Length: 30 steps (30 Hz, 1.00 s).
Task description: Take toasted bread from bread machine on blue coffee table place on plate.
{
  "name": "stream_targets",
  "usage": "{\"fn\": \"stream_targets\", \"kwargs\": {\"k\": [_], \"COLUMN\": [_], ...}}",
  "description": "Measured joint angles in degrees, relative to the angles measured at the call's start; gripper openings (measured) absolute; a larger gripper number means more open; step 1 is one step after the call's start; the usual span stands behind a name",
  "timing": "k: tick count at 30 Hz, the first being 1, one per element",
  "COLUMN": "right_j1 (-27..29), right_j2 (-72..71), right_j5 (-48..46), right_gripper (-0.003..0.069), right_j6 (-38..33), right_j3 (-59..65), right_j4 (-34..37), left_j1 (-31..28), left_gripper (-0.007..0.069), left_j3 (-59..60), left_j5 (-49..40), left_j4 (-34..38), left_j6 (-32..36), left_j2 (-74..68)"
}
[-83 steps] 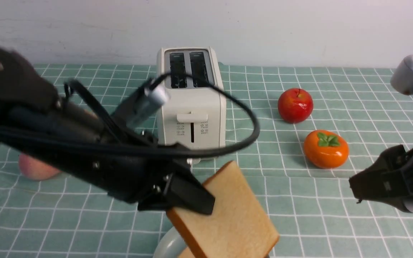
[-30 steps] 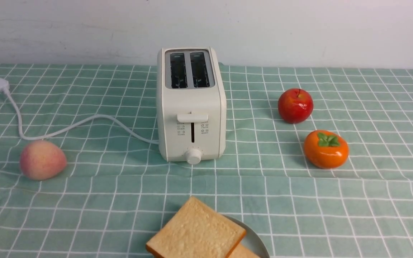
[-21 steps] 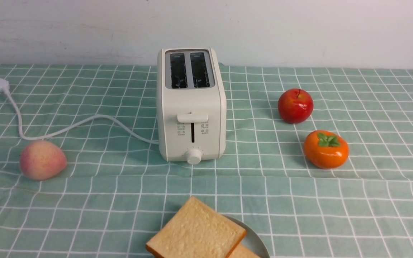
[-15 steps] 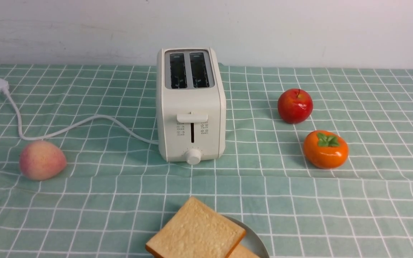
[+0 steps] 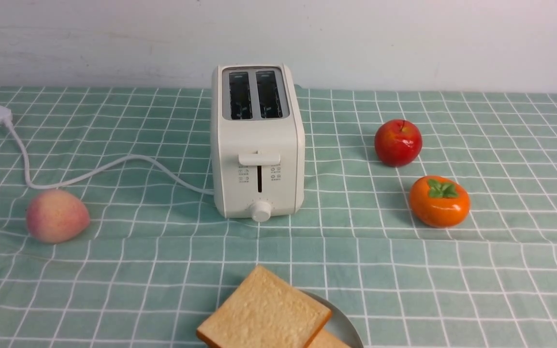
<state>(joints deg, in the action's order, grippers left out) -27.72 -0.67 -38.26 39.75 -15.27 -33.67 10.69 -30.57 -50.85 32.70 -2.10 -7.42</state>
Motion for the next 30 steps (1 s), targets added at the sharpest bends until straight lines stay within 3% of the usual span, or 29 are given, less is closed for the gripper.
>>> {"fn": "stream_targets", "kwargs": {"k": [2, 7, 9, 13, 17, 22, 30], "right_j1": [0.0, 0.0, 0.0, 0.0, 0.0, 0.0, 0.0], "right_j2": [0.0, 0.0, 0.0, 0.0, 0.0, 0.0, 0.0], "right_j5": [0.0, 0.0, 0.0, 0.0, 0.0, 0.0, 0.0], "right_gripper": [-0.0006, -0.0001, -0.0001, 0.0002, 0.0005, 0.001, 0.0018], "right_j6": [0.0, 0.0, 0.0, 0.0, 0.0, 0.0, 0.07], "right_j3": [0.0, 0.0, 0.0, 0.0, 0.0, 0.0, 0.0], "right_j4": [0.0, 0.0, 0.0, 0.0, 0.0, 0.0, 0.0], "left_j1": [-2.57, -6.82, -7.14, -7.22, -7.22, -6.09, -3.51], "left_gripper": [-0.0014, -0.0013, -0.0013, -0.0013, -0.0012, -0.0007, -0.0002], "left_j3": [4.68, 14.57, 17.02, 25.4, 30.07, 32.11, 32.17], "left_j5": [10.07, 22.98, 24.08, 26.43, 26.61, 26.77, 27.26], "left_j4": [-3.33, -11.12, -14.39, -29.63, -36.51, -37.13, -36.93], "left_j6": [2.1, 2.1, 1.48, -5.73, -13.83, -16.72, -12.31], "left_j2": [4.33, 8.1, 8.09, 8.09, 8.09, 8.09, 8.09]}}
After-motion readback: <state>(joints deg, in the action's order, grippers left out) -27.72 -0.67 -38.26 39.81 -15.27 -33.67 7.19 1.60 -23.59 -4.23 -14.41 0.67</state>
